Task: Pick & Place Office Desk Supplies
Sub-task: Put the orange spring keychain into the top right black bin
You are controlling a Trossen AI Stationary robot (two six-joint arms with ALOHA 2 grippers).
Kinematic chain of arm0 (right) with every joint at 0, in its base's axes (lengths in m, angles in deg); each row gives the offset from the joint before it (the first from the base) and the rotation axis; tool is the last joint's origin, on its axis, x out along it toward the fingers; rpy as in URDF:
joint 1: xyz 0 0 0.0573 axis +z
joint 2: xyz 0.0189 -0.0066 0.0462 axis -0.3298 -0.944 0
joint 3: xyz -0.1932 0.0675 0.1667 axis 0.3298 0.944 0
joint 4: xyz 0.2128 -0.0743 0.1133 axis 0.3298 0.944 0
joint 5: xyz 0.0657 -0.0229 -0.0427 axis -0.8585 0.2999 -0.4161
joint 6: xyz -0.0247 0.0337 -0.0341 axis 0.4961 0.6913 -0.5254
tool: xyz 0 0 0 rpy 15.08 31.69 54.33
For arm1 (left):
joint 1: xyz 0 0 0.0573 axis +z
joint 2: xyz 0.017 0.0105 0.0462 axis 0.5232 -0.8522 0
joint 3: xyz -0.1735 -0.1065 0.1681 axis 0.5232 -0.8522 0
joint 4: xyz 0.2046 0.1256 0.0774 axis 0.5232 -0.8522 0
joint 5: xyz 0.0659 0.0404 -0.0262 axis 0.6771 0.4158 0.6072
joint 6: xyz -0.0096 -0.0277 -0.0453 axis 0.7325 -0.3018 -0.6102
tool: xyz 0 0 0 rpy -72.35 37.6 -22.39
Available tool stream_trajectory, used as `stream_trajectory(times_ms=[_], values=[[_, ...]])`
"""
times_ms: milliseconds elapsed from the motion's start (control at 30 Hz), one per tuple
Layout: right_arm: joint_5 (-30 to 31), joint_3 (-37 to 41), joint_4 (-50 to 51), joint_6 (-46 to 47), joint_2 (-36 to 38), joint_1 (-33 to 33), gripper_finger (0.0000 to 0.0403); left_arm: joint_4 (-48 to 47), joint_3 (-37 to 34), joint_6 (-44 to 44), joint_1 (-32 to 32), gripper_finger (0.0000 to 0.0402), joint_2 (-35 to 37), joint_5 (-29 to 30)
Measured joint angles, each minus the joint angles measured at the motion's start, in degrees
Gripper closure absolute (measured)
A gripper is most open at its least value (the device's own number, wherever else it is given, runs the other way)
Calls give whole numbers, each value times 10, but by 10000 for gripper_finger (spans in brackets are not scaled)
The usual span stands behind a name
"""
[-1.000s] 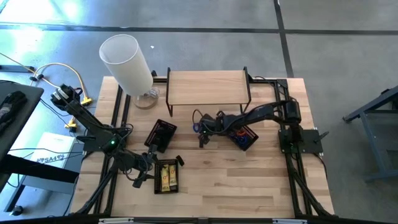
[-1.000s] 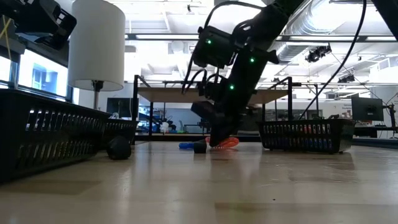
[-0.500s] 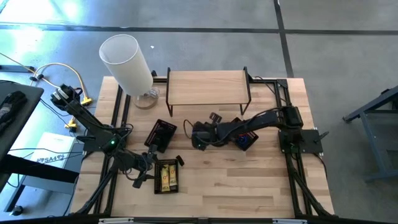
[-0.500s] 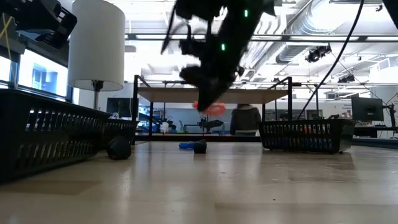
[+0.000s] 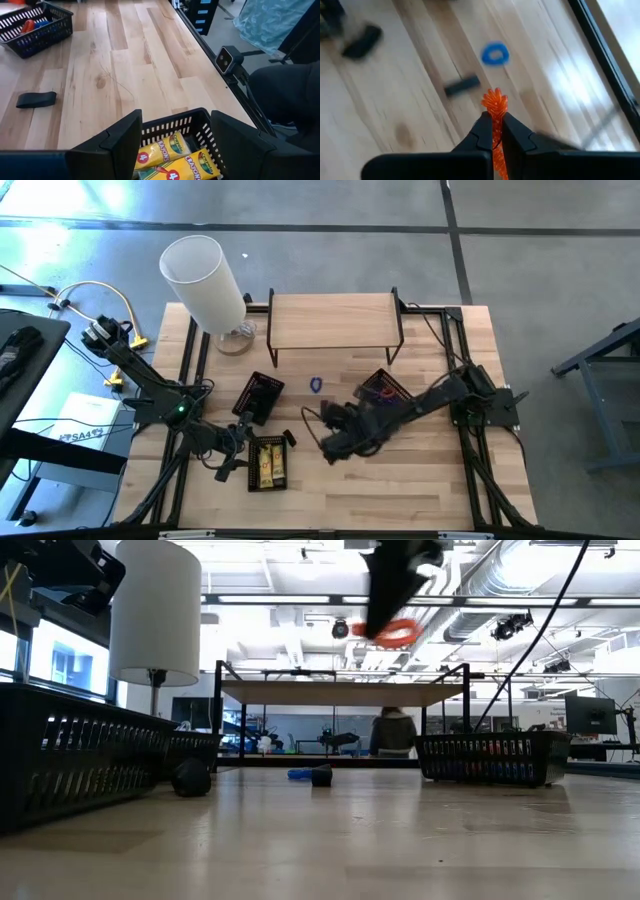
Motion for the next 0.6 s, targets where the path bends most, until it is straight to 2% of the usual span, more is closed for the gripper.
stream_trajectory(times_ms=[100, 200, 233, 400, 500, 600], values=[[-2, -2, 85, 79, 0, 19, 397, 1, 0, 0, 0, 174, 0, 3], [-7, -1, 205, 179, 0, 29, 398, 14, 0, -2, 0, 174, -6, 32], [-8, 2, 212, 201, 0, 30, 398, 16, 1, -3, 0, 174, -10, 38], [-39, 82, 164, 189, 56, 19, 398, 30, 1, -5, 0, 174, -41, 39], [-50, 165, 159, 228, 108, 10, 398, 32, 1, -6, 0, 174, -63, 39], [-80, 255, 80, 249, 173, -10, 398, 50, 1, 6, -1, 174, -78, 39]])
